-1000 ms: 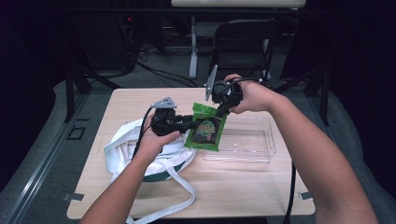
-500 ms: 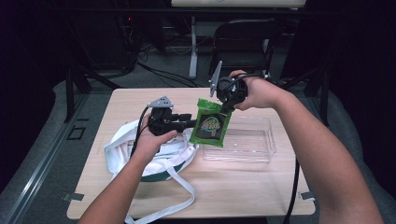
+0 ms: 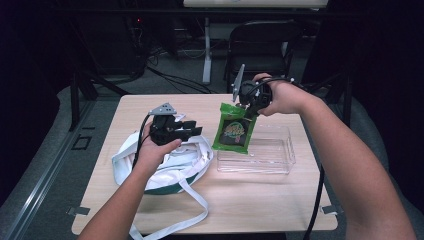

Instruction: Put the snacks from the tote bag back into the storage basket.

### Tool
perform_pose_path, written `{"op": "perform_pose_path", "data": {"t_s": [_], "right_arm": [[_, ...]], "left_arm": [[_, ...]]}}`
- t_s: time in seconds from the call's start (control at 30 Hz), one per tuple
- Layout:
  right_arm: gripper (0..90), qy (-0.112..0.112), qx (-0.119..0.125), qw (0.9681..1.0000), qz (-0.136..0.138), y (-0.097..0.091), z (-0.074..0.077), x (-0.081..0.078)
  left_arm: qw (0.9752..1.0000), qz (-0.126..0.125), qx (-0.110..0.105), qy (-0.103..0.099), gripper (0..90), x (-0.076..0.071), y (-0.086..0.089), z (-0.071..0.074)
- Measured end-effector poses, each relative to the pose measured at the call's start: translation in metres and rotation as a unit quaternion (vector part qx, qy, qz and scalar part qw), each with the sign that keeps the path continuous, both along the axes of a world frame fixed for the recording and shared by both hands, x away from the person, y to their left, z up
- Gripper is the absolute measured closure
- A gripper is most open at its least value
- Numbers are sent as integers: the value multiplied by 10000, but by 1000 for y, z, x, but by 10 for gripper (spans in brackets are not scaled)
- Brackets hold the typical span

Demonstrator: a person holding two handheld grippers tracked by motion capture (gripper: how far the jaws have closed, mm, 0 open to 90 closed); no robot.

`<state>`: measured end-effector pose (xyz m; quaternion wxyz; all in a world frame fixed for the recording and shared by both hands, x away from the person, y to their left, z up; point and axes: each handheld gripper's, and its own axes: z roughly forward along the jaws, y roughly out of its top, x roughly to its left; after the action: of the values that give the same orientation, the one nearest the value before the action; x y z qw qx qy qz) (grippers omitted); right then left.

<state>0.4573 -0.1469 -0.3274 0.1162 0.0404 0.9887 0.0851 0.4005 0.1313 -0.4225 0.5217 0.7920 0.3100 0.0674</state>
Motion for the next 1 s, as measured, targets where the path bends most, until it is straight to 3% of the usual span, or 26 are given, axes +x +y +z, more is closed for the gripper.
{"op": "perform_pose_path", "data": {"t_s": [0.43,0.7,0.9,1.0], "right_arm": [[892,-140,-289,9991,-264,-12,-6,14],[892,-170,-396,9986,-318,-12,-19,21],[892,-219,-609,9972,-373,-12,-30,28],[892,-221,-556,9975,-370,-10,-36,32]], "left_arm": [[9995,297,38,98,600,-4,24,-11],[9993,366,-29,72,600,-9,32,-13],[9990,434,-20,107,601,-12,38,-17],[9989,452,-7,96,601,-13,40,-18]]}}
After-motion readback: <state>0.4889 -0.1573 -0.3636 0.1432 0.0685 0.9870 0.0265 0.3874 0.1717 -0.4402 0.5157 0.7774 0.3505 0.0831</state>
